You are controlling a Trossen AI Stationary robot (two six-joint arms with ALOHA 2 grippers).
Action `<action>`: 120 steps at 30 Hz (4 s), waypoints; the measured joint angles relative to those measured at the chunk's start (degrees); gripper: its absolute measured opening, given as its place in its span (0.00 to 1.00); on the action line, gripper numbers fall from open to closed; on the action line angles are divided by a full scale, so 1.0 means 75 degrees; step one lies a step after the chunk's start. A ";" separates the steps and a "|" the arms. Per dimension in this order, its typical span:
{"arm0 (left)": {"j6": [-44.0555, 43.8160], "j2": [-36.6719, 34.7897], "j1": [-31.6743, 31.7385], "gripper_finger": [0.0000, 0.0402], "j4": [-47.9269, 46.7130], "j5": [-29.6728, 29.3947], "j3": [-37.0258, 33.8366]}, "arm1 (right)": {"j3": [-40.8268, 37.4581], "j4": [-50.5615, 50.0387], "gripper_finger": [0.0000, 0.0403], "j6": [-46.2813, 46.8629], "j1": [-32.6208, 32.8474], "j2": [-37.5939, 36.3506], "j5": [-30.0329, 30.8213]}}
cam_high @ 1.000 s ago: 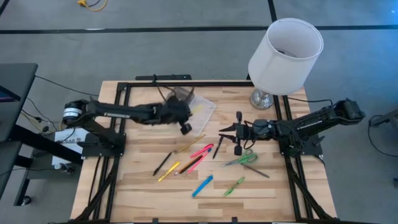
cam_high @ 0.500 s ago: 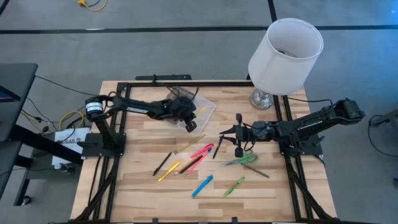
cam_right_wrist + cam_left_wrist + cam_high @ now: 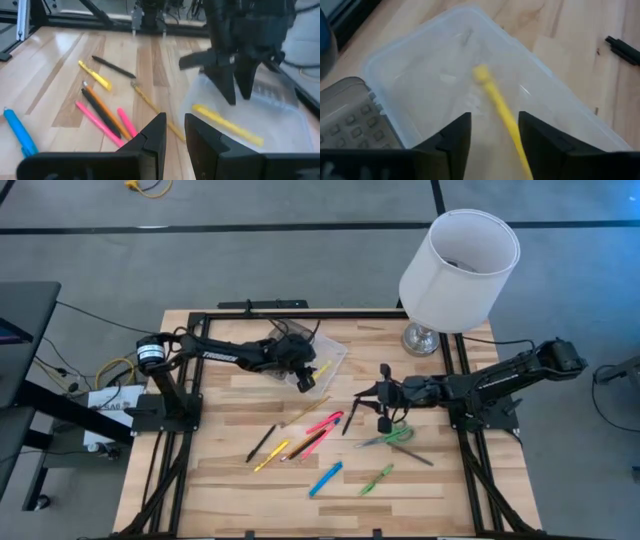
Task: Pick & place school supplies into a supply box
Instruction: Put the gray pen into the supply box
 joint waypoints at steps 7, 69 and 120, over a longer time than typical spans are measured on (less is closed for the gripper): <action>0.0526 -0.0175 -0.0474 0.48 -0.0987 0.0526 0.0380 | 0.0000 -0.2012 0.16 0.0288 0.0204 -0.0003 0.0013; -0.0889 -0.1947 -0.3617 0.48 -0.3286 -0.2717 0.0065 | 0.0784 -0.6657 0.16 0.8720 0.5473 0.1525 0.1223; -0.1028 -0.1944 -0.3628 0.48 -0.3280 -0.2761 0.0065 | 0.0935 -0.6995 0.06 0.8443 0.4794 0.2022 -0.0303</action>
